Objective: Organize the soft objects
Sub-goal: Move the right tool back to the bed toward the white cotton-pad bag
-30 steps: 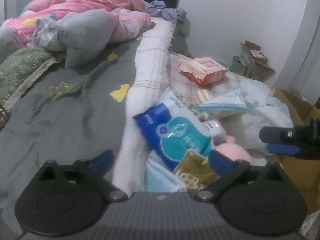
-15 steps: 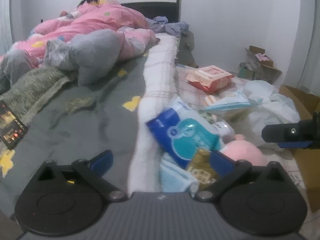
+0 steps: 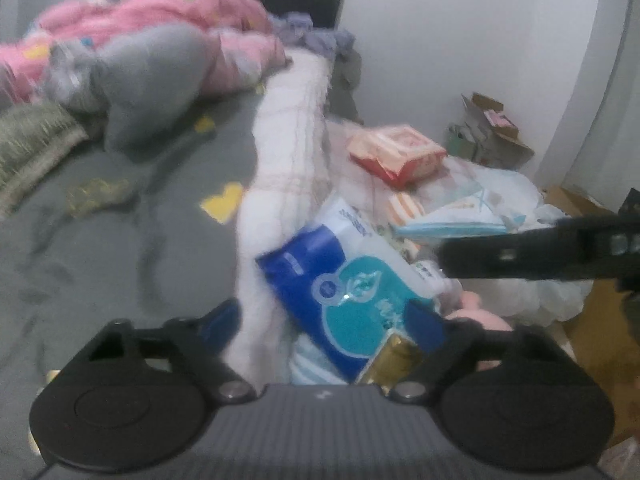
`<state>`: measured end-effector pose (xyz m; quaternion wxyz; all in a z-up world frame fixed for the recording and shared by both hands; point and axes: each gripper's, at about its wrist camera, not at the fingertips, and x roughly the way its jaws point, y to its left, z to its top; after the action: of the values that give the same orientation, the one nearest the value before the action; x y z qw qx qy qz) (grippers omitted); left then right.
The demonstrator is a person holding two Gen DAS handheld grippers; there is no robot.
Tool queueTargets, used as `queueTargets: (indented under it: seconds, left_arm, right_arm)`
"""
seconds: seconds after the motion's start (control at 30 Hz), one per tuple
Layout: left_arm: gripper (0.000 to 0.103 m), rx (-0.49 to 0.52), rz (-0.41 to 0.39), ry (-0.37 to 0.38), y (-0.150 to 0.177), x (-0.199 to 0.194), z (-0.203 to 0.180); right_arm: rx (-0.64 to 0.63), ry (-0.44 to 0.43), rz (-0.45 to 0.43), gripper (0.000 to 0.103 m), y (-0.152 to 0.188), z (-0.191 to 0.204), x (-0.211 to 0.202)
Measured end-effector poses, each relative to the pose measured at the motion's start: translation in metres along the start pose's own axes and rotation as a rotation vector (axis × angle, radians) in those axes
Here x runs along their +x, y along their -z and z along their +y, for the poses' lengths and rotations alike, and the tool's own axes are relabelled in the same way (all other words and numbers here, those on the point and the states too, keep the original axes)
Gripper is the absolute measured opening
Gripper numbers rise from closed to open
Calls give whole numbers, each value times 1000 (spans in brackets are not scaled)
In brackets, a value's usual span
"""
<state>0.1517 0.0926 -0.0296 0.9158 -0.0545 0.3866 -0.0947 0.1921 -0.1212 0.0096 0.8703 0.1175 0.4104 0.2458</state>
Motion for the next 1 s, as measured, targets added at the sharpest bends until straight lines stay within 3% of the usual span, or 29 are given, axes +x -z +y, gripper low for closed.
queueTargets:
  seconds: [0.03, 0.1, 0.3, 0.53, 0.8, 1.0]
  left_arm:
    - [73, -12, 26, 17, -2, 7, 2]
    - [69, -24, 61, 37, -5, 17, 3]
    - [64, -31, 110, 51, -6, 31, 6]
    - [64, 9, 17, 26, -17, 11, 8]
    - [64, 49, -83, 122, -39, 14, -9]
    - [66, 207, -94, 164, -46, 30, -42]
  right_arm:
    - [-12, 1, 17, 75, -5, 2, 9]
    - [-40, 6, 44, 73, -12, 6, 27]
    - [-58, 9, 96, 66, -23, 7, 57]
    - [-1, -16, -13, 66, -24, -9, 13]
    - [219, 35, -145, 64, -41, -67, -34]
    - [362, 36, -131, 58, -42, -100, -26]
